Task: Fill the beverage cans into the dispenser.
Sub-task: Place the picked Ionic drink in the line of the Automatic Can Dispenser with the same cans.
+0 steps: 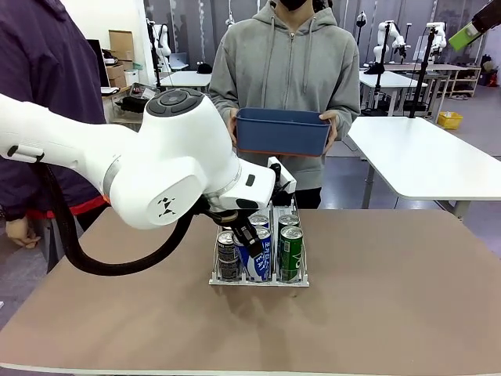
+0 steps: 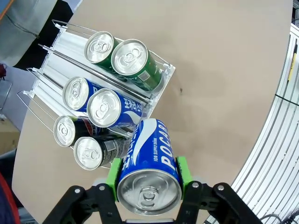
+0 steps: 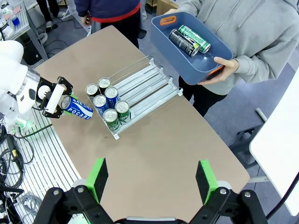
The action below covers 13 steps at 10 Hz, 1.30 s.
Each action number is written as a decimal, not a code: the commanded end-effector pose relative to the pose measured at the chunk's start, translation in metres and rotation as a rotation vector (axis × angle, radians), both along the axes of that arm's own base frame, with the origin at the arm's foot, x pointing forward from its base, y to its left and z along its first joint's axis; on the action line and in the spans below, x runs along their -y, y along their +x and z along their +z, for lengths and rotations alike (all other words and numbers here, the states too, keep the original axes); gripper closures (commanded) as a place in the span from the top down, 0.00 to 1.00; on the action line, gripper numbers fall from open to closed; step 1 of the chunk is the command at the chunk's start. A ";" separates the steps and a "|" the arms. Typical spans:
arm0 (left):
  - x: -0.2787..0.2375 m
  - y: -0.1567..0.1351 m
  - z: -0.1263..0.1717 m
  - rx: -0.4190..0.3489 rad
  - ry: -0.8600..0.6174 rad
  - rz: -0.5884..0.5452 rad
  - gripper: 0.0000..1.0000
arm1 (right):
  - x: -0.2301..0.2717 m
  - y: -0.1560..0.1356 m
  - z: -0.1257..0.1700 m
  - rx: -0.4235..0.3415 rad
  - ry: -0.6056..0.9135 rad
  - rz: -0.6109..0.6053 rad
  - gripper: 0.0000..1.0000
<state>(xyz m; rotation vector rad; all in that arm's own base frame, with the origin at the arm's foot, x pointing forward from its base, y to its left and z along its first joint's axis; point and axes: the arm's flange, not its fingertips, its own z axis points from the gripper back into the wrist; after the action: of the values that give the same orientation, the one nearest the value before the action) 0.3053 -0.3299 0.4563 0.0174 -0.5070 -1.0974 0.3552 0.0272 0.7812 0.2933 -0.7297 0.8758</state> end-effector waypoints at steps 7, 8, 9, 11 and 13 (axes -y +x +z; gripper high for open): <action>-0.002 0.005 -0.005 -0.020 0.014 -0.008 0.57 | 0.000 -0.001 -0.001 -0.002 0.001 0.002 1.00; -0.001 0.007 -0.008 -0.024 0.019 -0.005 0.57 | 0.000 -0.001 -0.001 -0.002 0.001 0.002 1.00; -0.001 0.009 -0.011 -0.018 0.031 0.002 0.57 | 0.000 -0.001 -0.001 -0.002 0.001 0.002 1.00; 0.003 0.016 -0.014 -0.007 0.034 0.014 0.57 | 0.000 -0.001 -0.001 -0.002 0.001 0.002 1.00; 0.008 0.020 -0.014 0.008 0.040 0.021 0.57 | 0.000 -0.001 -0.001 -0.002 0.001 0.002 1.00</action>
<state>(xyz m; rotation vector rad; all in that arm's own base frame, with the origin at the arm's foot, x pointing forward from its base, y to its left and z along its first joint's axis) 0.3186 -0.3296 0.4393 0.0317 -0.4636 -1.0980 0.3552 0.0272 0.7812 0.2933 -0.7297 0.8758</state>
